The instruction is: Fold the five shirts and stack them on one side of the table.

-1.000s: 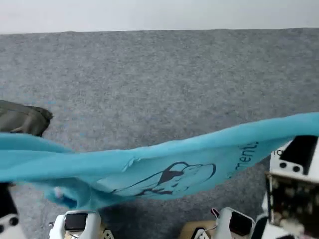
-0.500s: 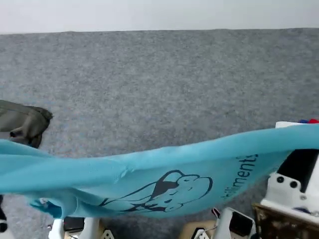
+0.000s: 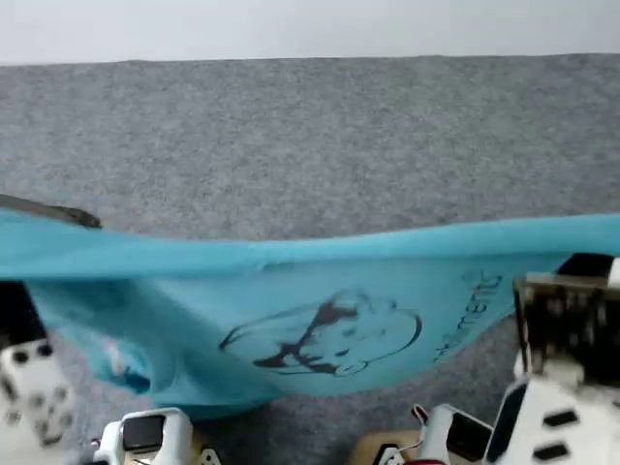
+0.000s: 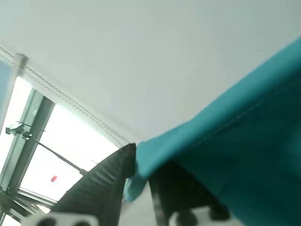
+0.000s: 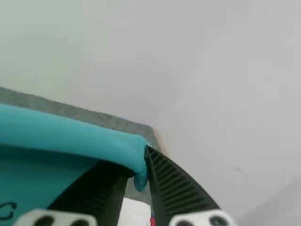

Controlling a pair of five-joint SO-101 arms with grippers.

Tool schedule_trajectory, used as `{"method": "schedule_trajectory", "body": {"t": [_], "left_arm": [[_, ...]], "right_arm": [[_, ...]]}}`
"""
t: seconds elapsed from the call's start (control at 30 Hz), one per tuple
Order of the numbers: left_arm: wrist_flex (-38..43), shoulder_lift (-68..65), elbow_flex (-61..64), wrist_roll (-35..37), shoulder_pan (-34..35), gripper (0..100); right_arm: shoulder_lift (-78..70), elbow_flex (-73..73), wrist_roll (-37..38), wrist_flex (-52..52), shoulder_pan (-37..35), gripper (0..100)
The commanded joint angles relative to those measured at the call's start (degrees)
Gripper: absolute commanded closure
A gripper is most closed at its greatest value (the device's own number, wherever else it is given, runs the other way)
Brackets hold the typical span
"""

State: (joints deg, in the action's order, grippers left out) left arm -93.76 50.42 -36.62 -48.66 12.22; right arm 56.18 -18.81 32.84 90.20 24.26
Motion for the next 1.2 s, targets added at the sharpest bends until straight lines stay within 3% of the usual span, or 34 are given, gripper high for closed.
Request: {"method": "schedule_trajectory", "body": {"t": [0.0,0.23,0.7,0.93,1.17], "left_arm": [[1.1,-0.6,8.1,-0.2,0.3,99],[15.0,-0.6,31.3,1.9,0.0,99],[64.3,-4.0,78.2,4.6,-5.4,99],[70.5,-21.1,71.3,4.7,-5.6,99],[72.6,-42.6,53.5,5.5,-5.7,99]], "right_arm": [[-1.5,8.1,1.6,-4.5,-0.9,98.8],[-1.5,27.1,1.7,-15.7,-7.6,98.8],[-5.9,60.1,1.7,-54.1,-14.6,98.8],[-22.5,53.4,1.4,-62.3,-15.3,98.8],[-44.1,32.9,1.0,-63.1,-16.0,98.8]]}}
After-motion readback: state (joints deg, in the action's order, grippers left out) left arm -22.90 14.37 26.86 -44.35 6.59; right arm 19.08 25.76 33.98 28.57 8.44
